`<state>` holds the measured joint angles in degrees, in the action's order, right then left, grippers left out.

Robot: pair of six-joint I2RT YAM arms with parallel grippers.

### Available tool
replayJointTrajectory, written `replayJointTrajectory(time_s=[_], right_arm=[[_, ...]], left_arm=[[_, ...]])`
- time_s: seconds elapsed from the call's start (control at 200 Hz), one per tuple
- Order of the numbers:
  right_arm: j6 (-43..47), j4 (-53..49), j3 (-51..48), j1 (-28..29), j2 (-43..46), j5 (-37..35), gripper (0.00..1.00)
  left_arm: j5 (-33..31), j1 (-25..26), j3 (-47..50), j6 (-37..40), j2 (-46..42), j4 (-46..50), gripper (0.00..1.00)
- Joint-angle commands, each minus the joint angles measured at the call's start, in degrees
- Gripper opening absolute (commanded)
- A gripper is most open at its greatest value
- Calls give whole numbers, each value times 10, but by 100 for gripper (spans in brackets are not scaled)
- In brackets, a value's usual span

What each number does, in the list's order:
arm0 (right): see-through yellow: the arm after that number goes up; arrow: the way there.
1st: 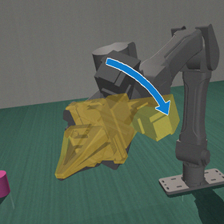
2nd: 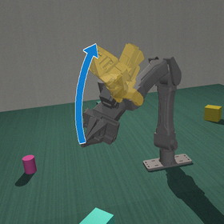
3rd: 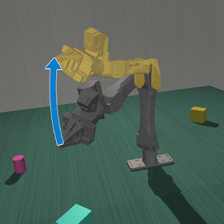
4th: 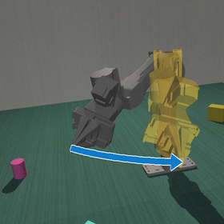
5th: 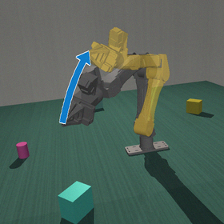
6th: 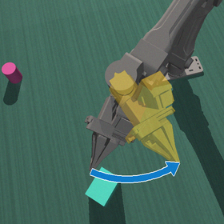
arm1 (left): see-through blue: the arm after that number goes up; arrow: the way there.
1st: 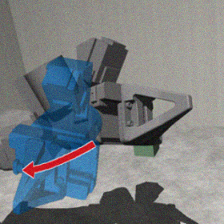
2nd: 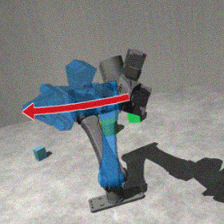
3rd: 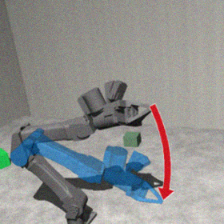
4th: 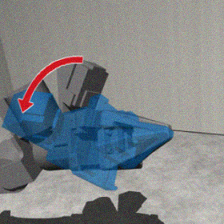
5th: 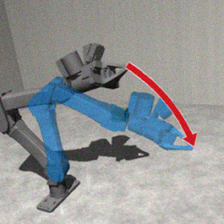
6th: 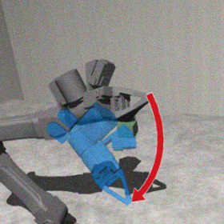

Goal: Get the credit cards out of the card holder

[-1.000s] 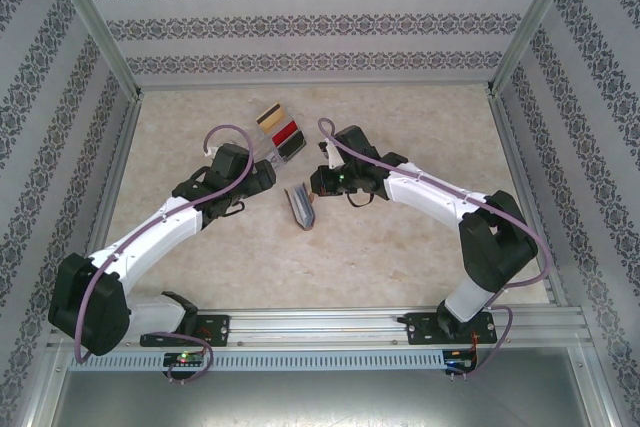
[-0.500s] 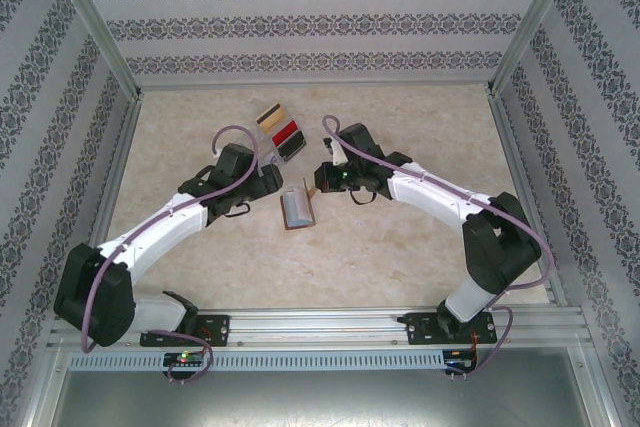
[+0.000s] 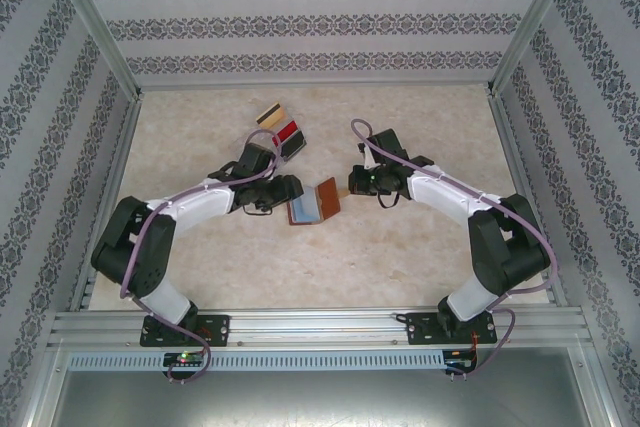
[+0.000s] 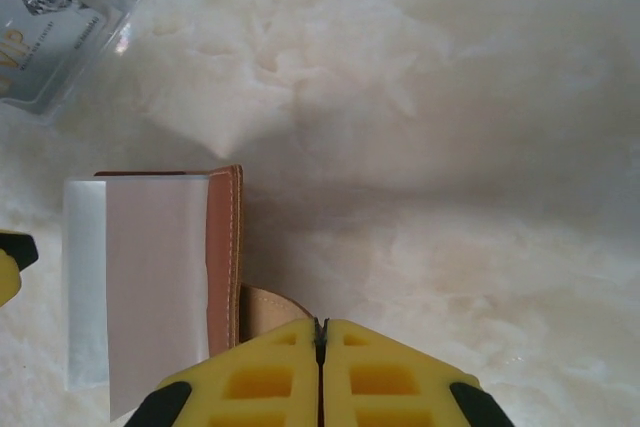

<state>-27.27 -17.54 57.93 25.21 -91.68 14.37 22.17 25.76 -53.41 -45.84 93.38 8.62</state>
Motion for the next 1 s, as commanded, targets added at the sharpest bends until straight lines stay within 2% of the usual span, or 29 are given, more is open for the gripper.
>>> replayJointTrajectory(time_s=[0.0, 0.085, 0.225, 0.36, 0.555, 0.829, 0.994], right_arm=[[12, 1, -8, -5, -11, -1, 8], [12, 5, -11, -5, -15, 1, 8], [9, 11, -14, -6, -22, 5, 9], [8, 12, -17, -6, -29, 7, 9], [7, 16, -22, -8, -39, 5, 9], [4, 22, -29, -20, -41, 1, 9], [-1, 16, -30, -30, -6, 1, 19]], left_arm=[[46, 10, -28, -16, 20, -43, 62], [56, 15, -36, -20, 35, -52, 59], [69, 23, -47, -23, 58, -61, 61], [120, 34, -54, -30, 83, -108, 65], [162, 55, -83, -46, 125, -169, 63], [86, 66, -108, -34, 176, -127, 47], [74, 66, -99, -34, 186, -122, 41]])
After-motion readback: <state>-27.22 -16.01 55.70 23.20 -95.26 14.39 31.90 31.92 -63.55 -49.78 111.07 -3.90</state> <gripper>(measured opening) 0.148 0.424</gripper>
